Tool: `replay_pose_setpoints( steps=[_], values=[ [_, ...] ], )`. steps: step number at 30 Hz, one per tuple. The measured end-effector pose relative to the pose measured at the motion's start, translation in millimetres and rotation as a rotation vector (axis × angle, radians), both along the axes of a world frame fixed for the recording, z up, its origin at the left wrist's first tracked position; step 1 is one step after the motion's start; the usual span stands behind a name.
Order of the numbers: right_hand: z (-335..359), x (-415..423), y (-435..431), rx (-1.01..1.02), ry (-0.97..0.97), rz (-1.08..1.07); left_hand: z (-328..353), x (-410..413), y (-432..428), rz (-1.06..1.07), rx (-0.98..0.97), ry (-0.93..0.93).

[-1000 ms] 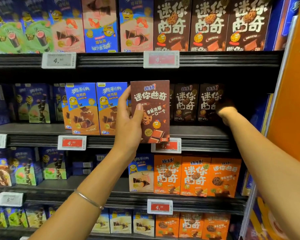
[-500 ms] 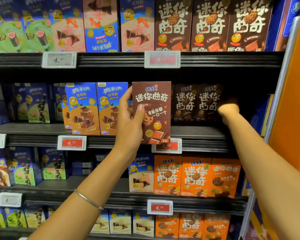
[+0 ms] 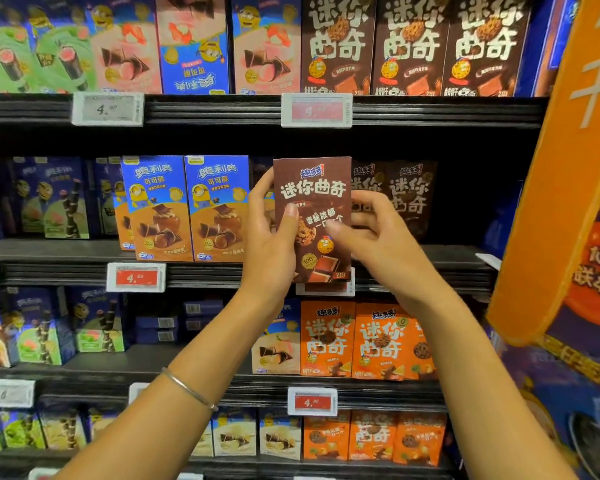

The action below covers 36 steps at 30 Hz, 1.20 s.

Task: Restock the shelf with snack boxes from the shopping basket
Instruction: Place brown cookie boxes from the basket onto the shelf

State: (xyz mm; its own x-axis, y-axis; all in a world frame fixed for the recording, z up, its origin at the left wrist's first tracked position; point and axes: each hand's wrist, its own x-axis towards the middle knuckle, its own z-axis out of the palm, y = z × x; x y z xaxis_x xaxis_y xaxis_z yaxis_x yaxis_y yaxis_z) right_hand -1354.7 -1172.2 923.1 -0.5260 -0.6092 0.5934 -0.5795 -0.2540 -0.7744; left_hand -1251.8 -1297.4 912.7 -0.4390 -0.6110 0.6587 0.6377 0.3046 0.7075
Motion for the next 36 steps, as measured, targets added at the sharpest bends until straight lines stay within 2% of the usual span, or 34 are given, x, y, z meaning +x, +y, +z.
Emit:
replay_pose_setpoints(
  steps=[3, 7, 10, 14, 18, 21, 24, 28, 33, 36],
  values=[
    [-1, -2, 0, 0.007, 0.087, -0.111, 1, -5, 3, -0.006, 0.007, -0.008],
    [9, -23, -2, -0.048, 0.052, -0.19, 8, -15, -1, 0.082, -0.119, -0.17],
    [19, -48, -5, -0.054, 0.002, -0.323, 17, -22, -11, 0.298, -0.386, -0.354],
    [20, -77, -25, 0.086, 0.011, -0.51, 32, -31, -19, 0.639, -0.903, -0.55],
    [18, -89, -47, 0.196, 0.036, -0.509, 55, -55, -21, 0.857, -1.205, -0.735],
    [20, -95, -57, 0.26, 0.089, -0.544, 72, -72, -25, 0.973, -1.306, -0.886],
    [22, -100, -63, 0.314, 0.126, -0.539, 87, -85, -30, 1.063, -1.379, -0.93],
    [32, -108, -59, 0.428, 0.157, -0.481, 103, -99, -31, 0.998, -1.415, -1.104],
    [37, -140, -39, 0.314, 0.075, -0.77, 111, -104, -36, 0.889, -1.373, -1.253],
    [42, -171, -32, 0.416, -0.038, -0.82, 114, -109, -39, 0.859, -1.329, -1.296]
  ],
)
